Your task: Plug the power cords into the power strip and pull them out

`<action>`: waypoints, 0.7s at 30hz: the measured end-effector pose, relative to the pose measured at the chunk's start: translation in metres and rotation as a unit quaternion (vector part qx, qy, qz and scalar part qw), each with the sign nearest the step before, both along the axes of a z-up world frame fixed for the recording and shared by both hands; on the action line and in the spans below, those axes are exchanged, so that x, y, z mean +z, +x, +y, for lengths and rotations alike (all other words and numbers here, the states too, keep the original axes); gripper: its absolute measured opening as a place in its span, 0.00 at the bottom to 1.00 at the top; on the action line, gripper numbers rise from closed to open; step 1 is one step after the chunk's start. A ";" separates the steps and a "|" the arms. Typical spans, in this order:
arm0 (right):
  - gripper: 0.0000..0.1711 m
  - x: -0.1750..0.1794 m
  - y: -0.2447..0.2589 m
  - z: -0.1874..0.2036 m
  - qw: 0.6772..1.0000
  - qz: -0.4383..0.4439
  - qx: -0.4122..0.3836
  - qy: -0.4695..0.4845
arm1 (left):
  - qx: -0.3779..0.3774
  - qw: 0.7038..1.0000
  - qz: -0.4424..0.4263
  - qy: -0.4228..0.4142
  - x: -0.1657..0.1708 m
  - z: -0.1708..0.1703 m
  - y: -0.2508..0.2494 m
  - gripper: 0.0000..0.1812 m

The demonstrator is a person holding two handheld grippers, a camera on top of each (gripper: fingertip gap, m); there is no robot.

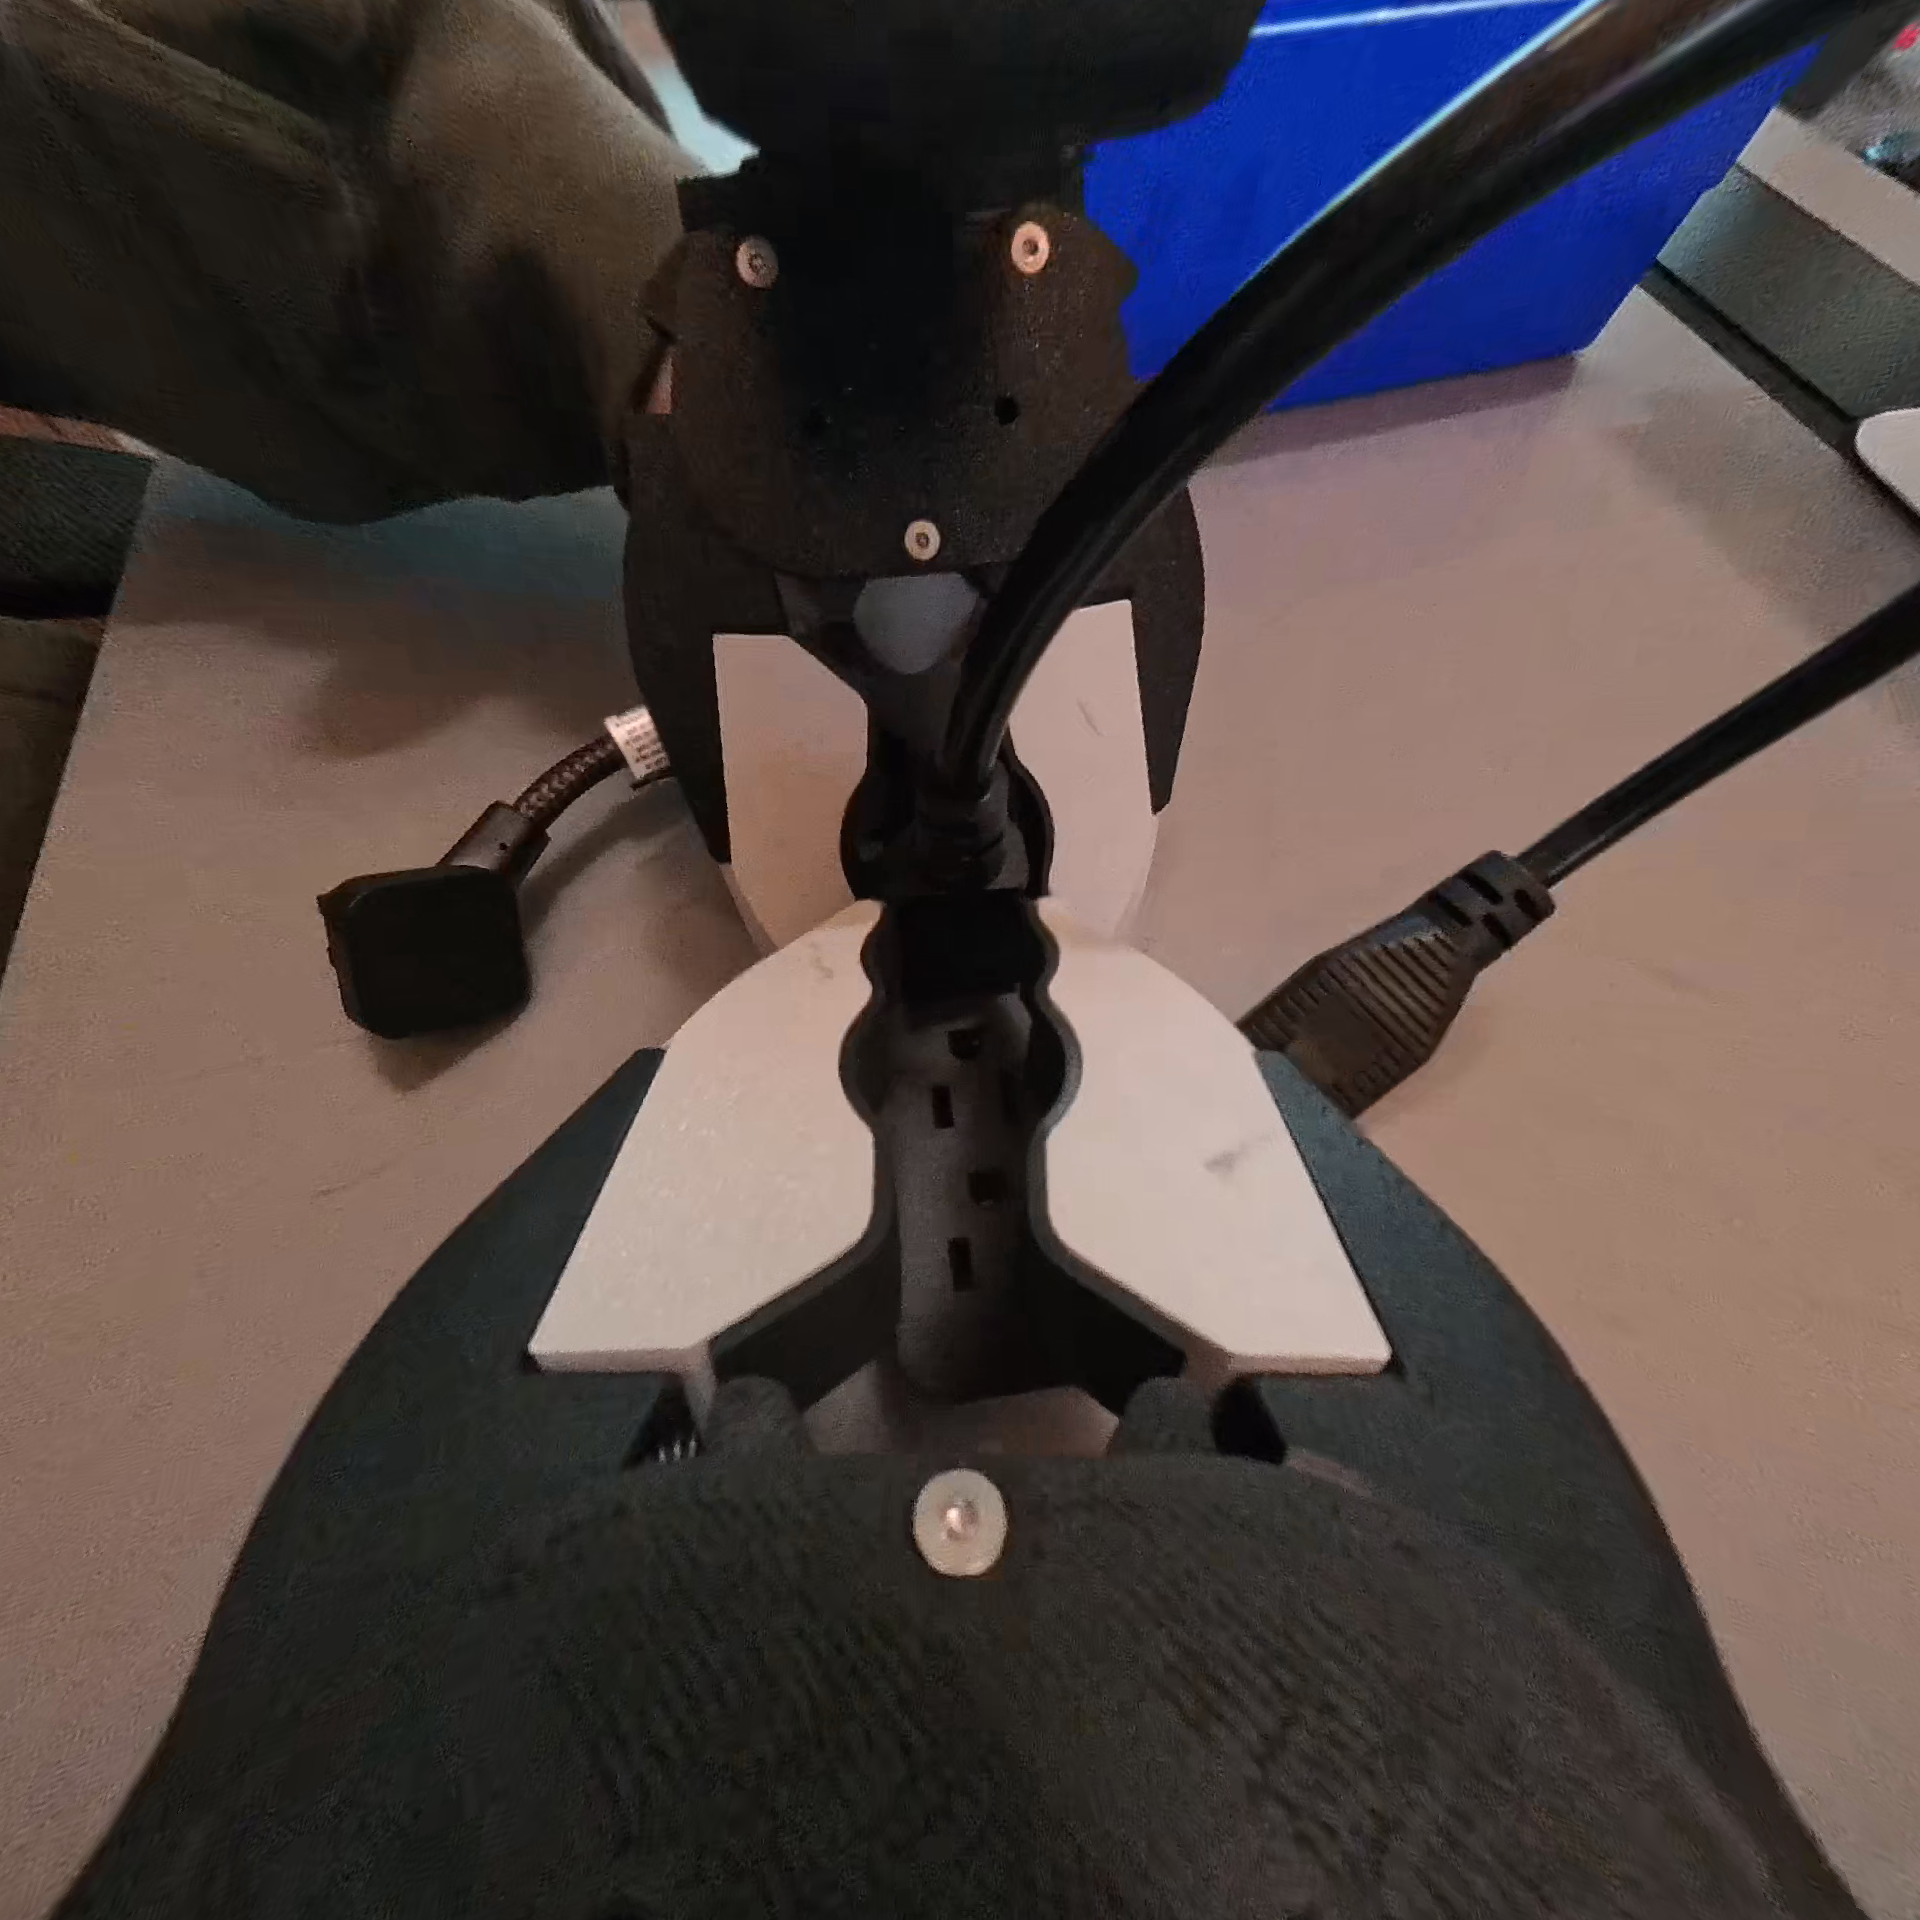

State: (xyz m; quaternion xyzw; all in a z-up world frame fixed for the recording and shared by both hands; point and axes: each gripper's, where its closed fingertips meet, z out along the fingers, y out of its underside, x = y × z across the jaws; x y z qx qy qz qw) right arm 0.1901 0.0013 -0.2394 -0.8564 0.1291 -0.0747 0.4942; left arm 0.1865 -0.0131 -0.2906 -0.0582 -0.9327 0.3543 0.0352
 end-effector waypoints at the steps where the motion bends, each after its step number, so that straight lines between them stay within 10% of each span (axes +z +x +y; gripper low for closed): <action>1: 0.15 0.004 0.000 0.002 1.000 0.001 0.000 0.017 | 0.001 1.000 0.001 0.000 0.000 0.000 0.000 0.25; 21: 0.15 -0.008 0.003 0.011 0.999 -0.032 -0.012 -0.005 | -0.019 1.000 0.008 -0.017 0.001 0.002 -0.001 0.25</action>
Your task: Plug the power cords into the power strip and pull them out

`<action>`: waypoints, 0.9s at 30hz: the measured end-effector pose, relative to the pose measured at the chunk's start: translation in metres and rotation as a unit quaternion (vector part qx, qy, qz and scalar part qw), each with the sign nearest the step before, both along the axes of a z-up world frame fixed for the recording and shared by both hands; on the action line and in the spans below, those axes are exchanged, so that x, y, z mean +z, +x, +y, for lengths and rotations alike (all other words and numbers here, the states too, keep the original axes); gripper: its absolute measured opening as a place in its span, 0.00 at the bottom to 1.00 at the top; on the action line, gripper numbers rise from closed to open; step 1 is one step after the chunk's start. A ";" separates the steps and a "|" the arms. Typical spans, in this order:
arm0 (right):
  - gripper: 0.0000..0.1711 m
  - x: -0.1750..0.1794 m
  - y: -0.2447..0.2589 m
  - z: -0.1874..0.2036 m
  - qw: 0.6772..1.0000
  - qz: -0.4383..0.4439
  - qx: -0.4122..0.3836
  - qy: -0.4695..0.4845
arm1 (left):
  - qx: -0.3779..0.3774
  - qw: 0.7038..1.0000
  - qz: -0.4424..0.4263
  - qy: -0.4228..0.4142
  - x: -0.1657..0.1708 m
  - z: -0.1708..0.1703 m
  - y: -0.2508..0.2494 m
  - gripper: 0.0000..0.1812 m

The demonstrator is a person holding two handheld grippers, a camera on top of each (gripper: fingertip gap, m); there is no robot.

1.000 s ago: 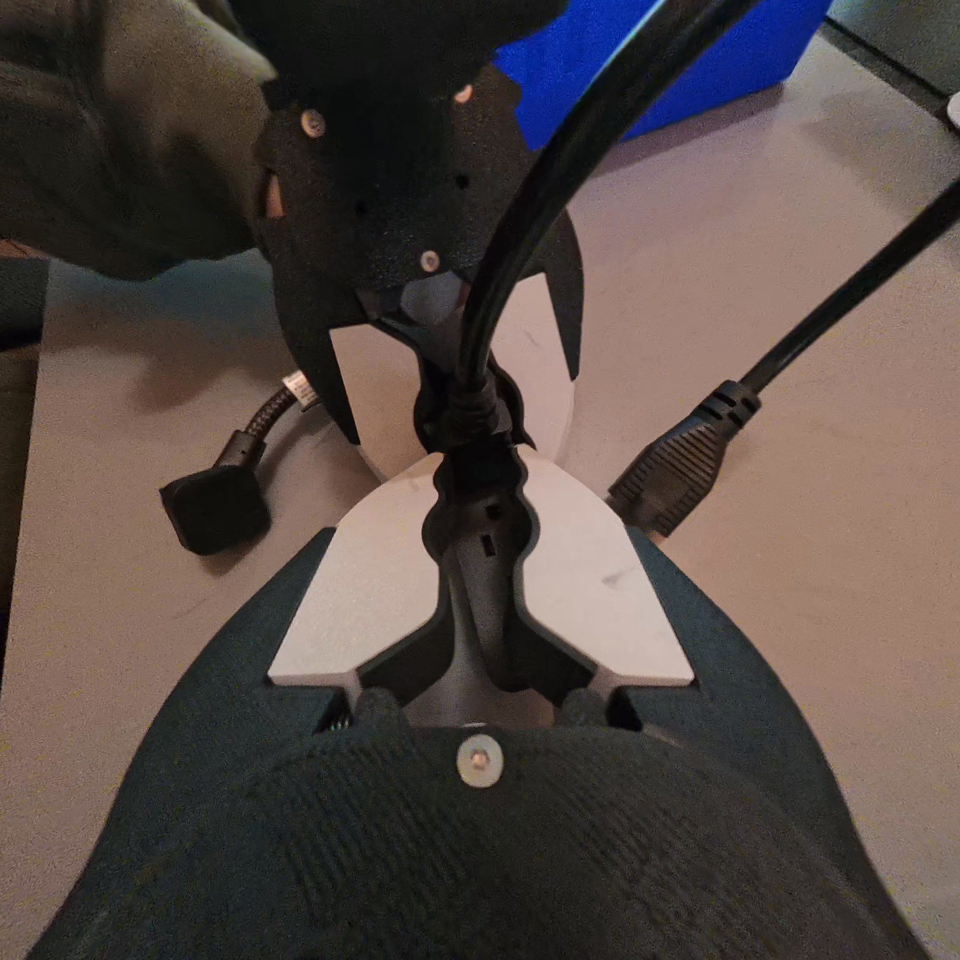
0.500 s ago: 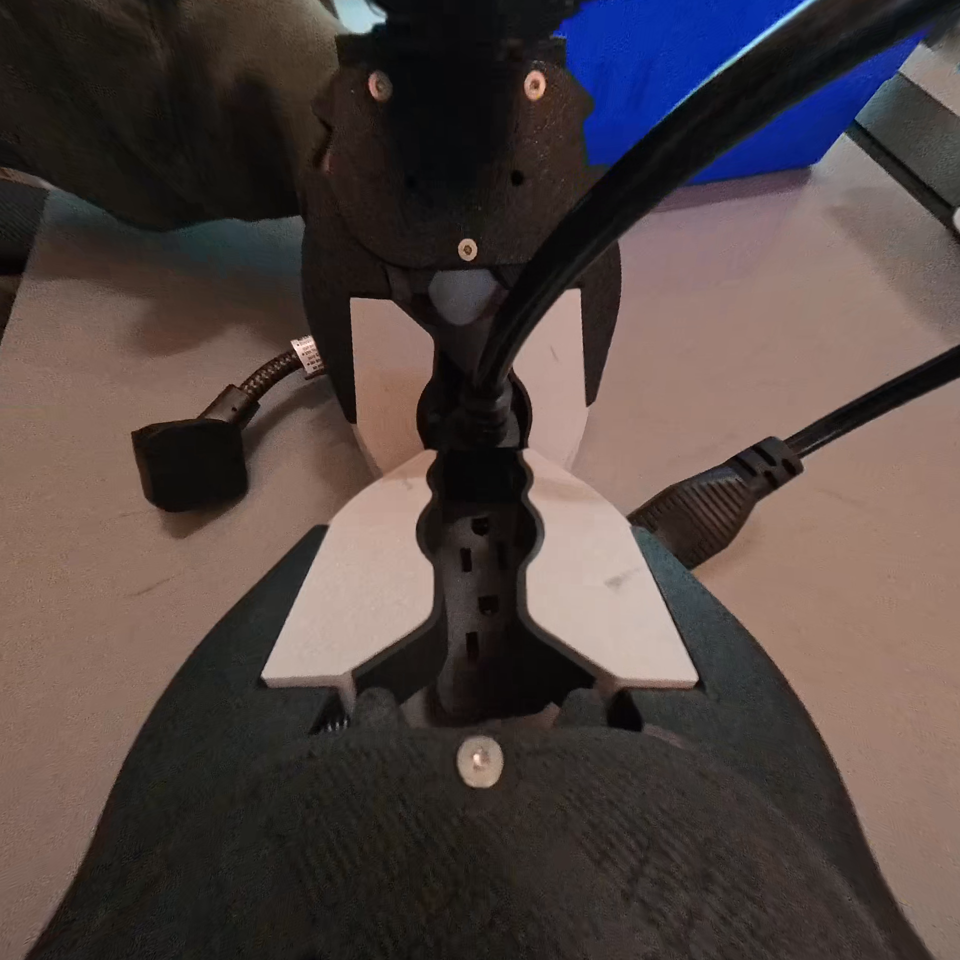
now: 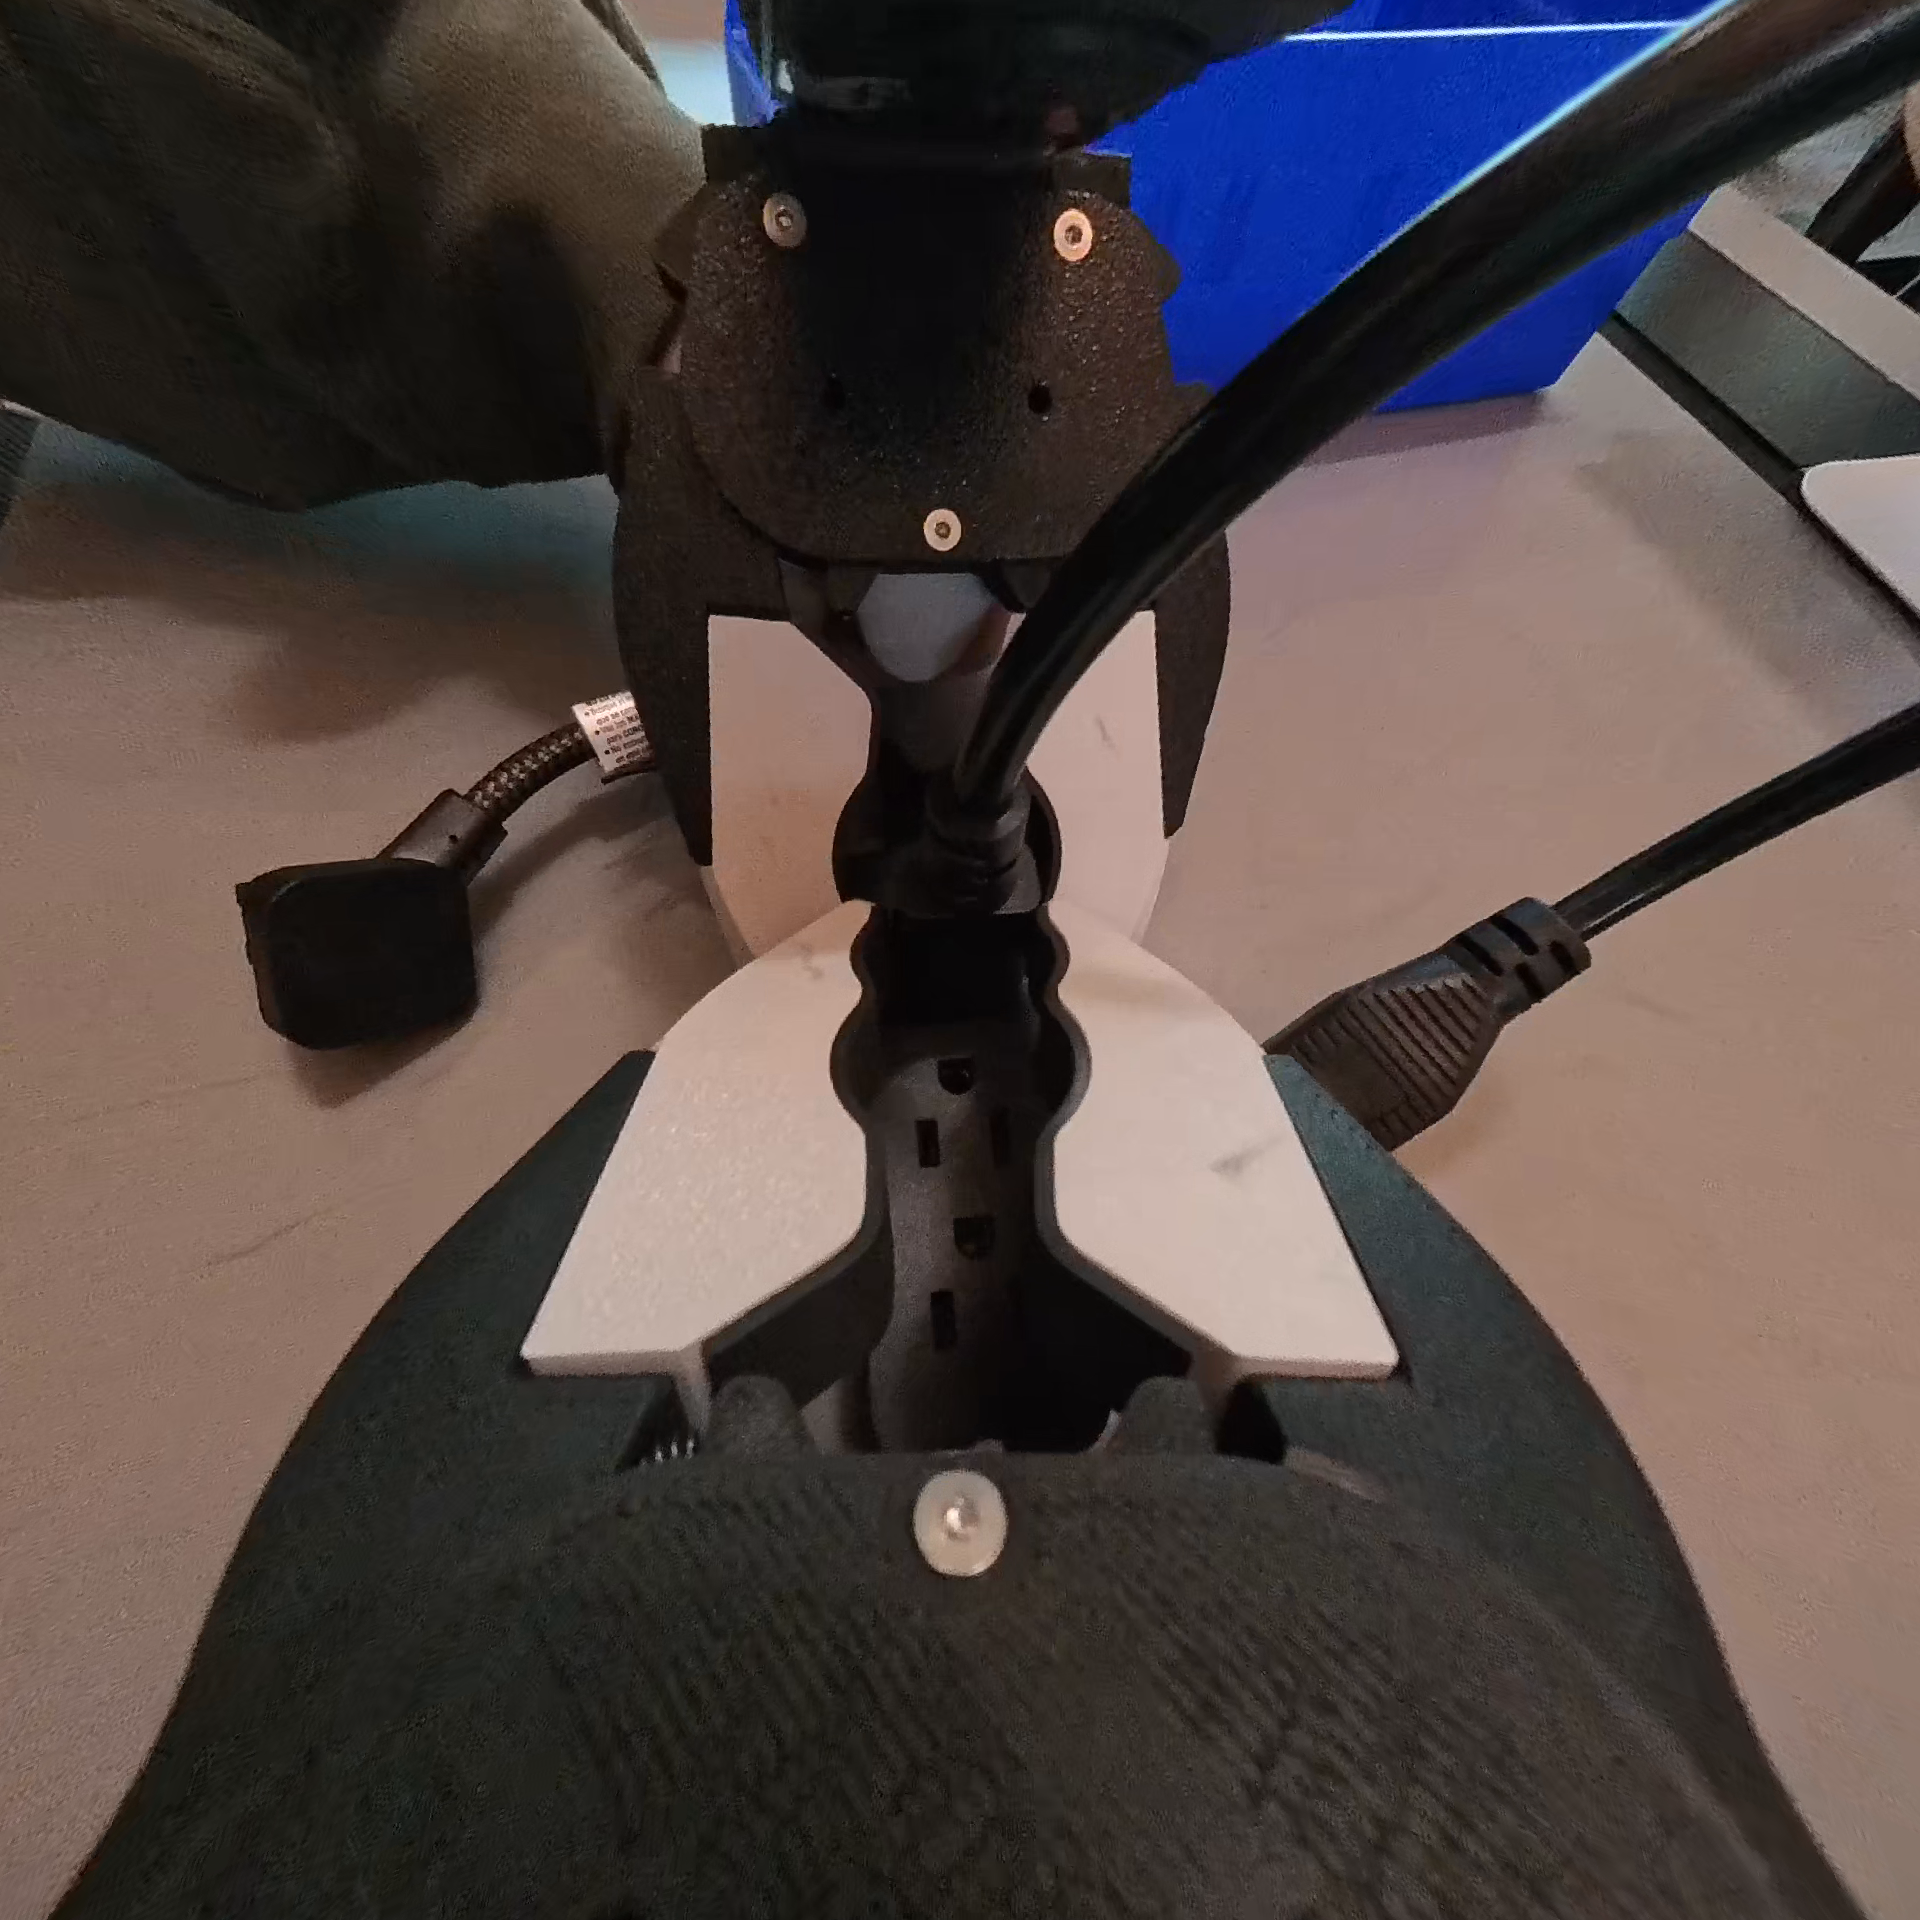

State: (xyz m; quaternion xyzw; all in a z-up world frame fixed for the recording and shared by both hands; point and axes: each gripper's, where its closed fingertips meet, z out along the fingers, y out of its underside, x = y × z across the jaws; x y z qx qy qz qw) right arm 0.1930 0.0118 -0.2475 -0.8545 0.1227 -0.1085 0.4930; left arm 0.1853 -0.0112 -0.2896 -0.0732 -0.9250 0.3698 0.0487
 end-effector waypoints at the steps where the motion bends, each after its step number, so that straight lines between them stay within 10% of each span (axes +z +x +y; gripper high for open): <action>1: 0.15 0.000 0.000 0.000 1.000 0.000 0.002 0.000 | -0.001 1.000 0.000 0.000 0.000 0.000 0.000 0.25; 27: 0.18 0.002 -0.006 -0.006 1.000 0.016 0.002 0.006 | -0.005 1.000 -0.003 -0.003 0.000 -0.002 -0.002 0.24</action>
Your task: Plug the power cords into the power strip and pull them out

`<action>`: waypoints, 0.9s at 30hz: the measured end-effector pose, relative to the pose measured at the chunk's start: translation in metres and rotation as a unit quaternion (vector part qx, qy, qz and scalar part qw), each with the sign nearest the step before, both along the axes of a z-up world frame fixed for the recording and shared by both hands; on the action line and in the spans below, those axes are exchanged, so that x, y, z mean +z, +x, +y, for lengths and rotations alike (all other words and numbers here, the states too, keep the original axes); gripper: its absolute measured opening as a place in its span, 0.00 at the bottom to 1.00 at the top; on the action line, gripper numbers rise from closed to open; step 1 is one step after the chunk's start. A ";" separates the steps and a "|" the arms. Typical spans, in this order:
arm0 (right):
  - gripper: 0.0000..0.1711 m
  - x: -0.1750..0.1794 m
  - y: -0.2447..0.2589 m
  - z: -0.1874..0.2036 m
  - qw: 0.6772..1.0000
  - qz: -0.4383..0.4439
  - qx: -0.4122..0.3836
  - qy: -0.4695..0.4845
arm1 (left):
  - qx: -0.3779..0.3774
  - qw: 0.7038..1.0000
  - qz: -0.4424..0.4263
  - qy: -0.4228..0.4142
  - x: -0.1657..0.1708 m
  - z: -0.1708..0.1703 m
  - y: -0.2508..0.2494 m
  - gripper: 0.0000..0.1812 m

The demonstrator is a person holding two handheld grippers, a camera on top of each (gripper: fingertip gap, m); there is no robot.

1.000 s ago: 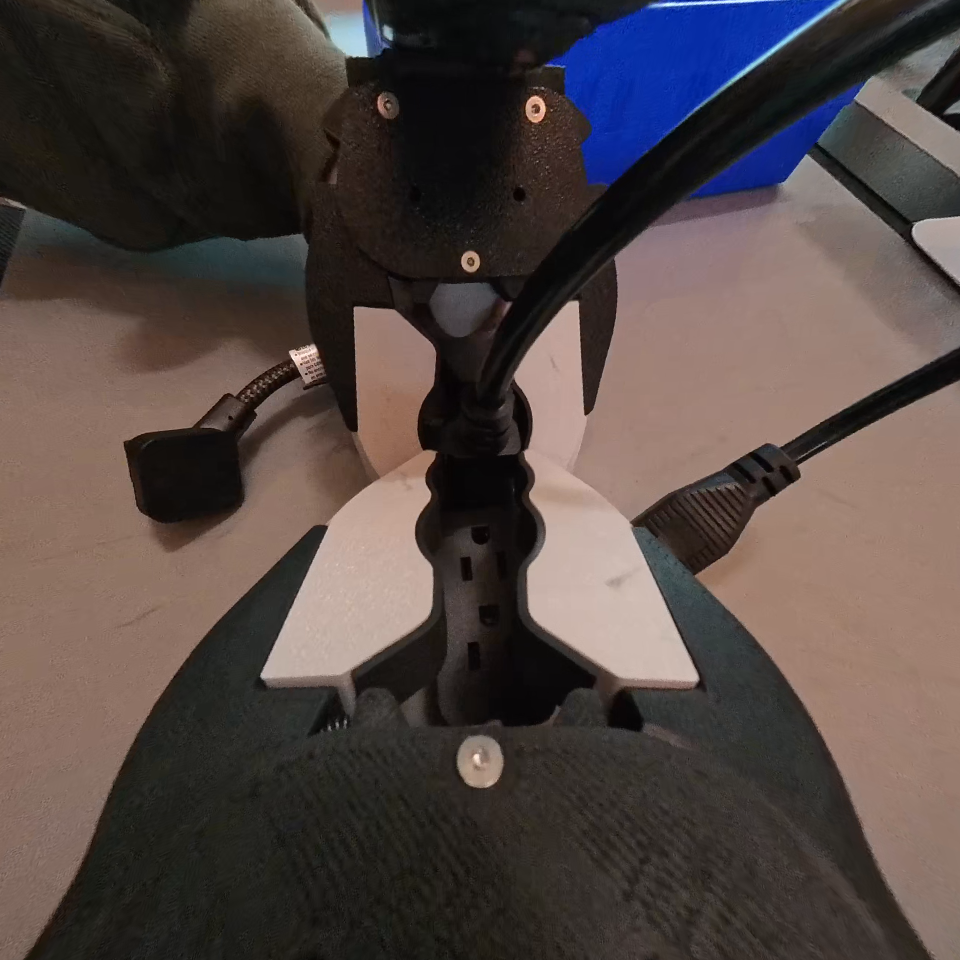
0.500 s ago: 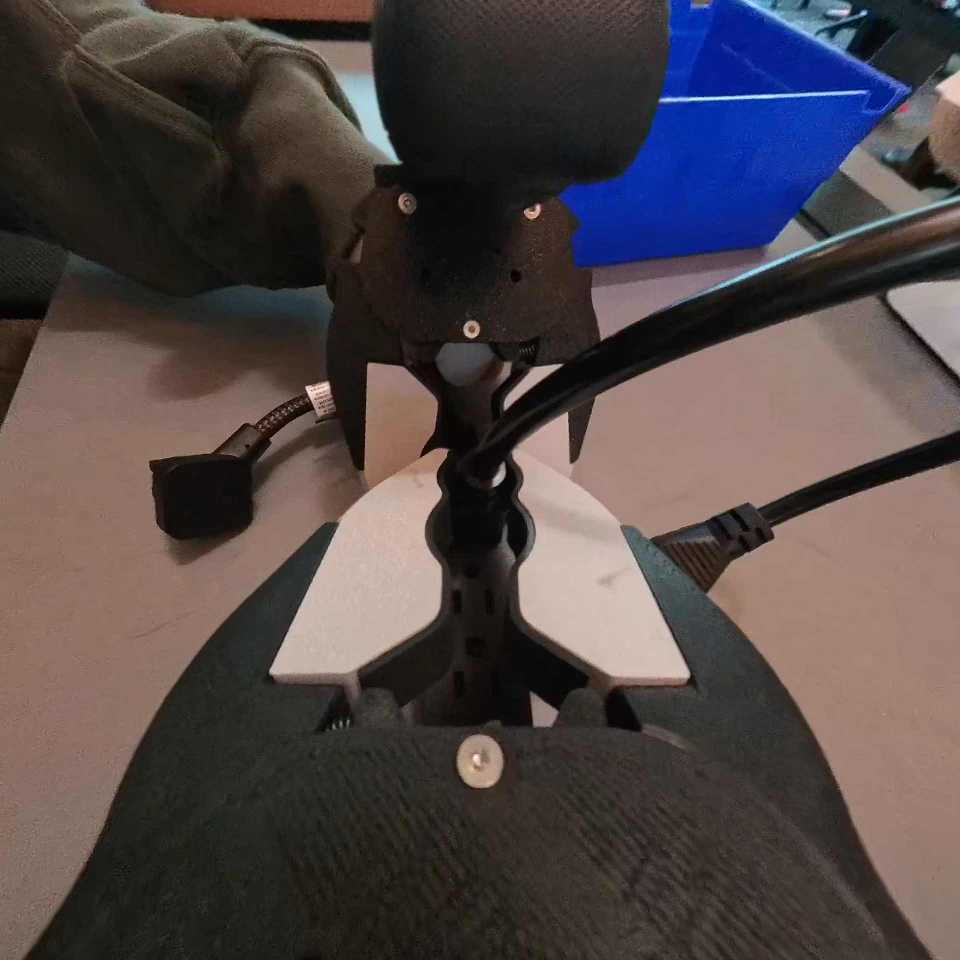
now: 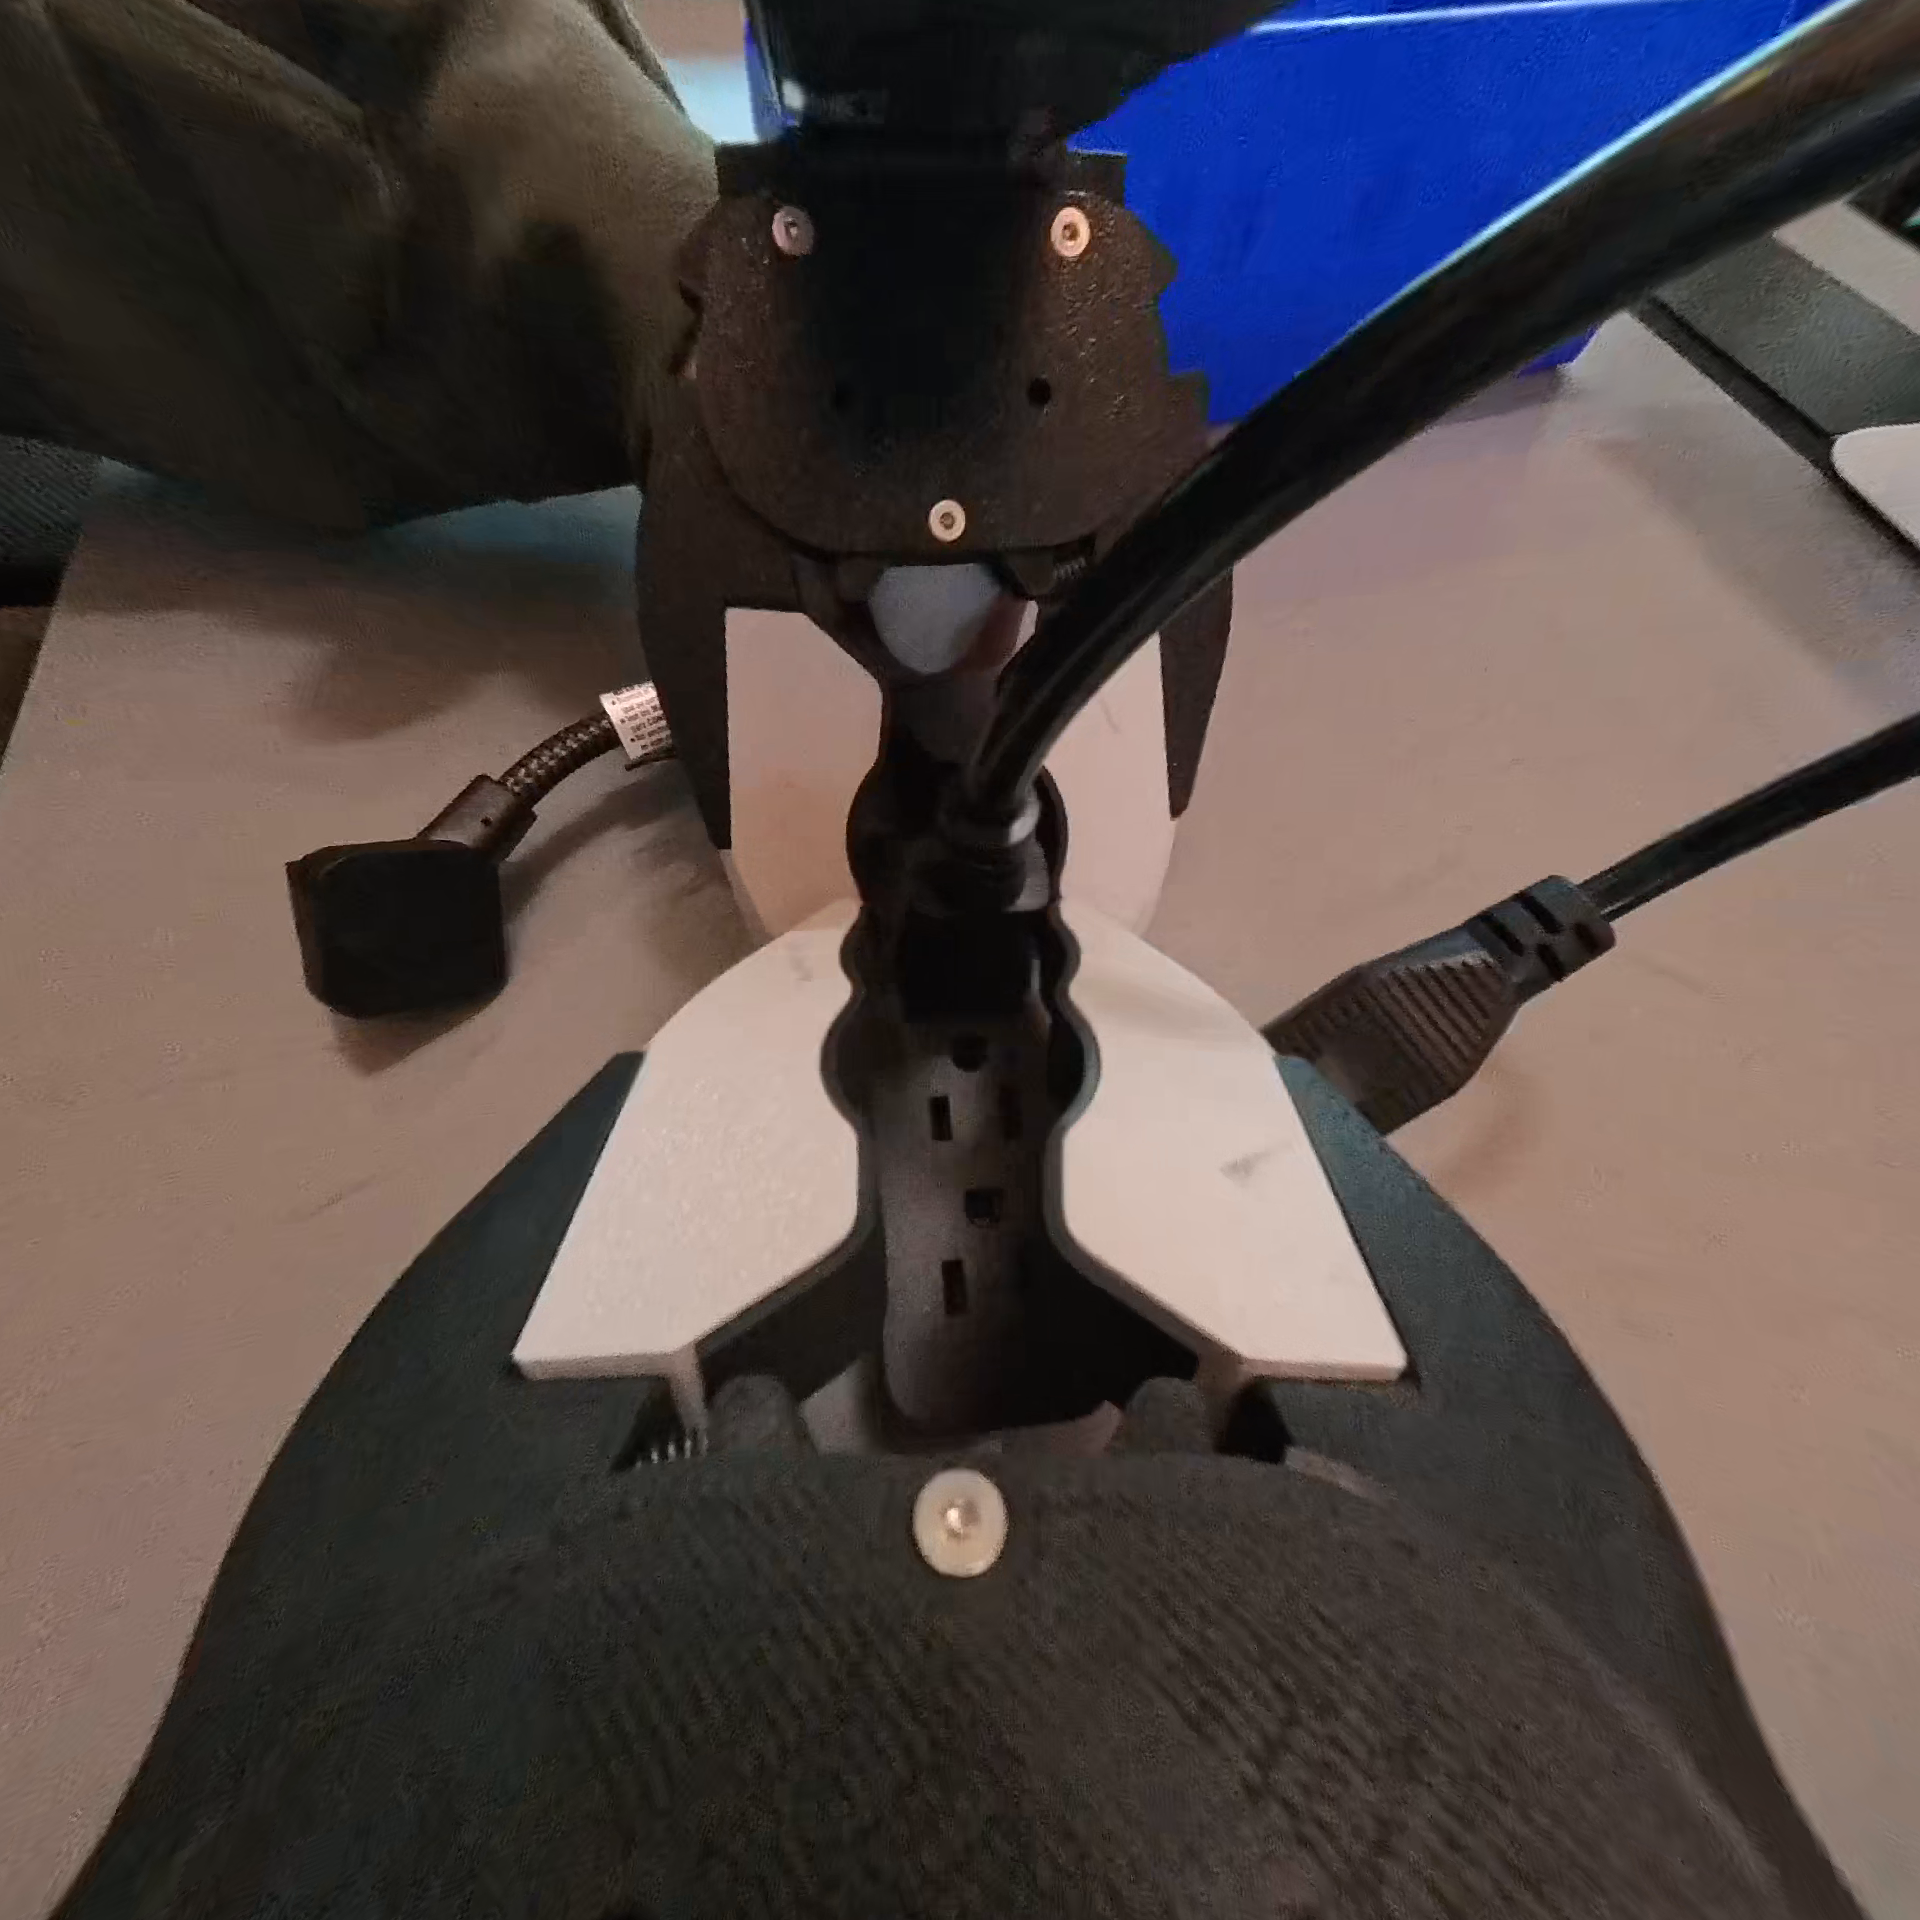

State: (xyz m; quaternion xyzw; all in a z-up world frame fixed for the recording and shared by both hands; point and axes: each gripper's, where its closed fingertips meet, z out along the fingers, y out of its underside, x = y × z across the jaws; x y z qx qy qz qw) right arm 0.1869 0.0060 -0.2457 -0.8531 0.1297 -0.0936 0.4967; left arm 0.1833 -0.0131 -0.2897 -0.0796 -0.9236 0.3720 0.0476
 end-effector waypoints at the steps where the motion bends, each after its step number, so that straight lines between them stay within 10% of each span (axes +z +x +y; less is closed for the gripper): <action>1: 0.15 0.000 0.003 0.001 1.000 -0.012 -0.011 0.001 | 0.000 1.000 0.000 0.000 0.000 0.000 0.000 0.25; 27: 0.14 0.002 0.005 0.005 0.998 0.001 -0.050 0.026 | 0.010 1.000 -0.012 -0.010 0.000 0.000 0.000 0.24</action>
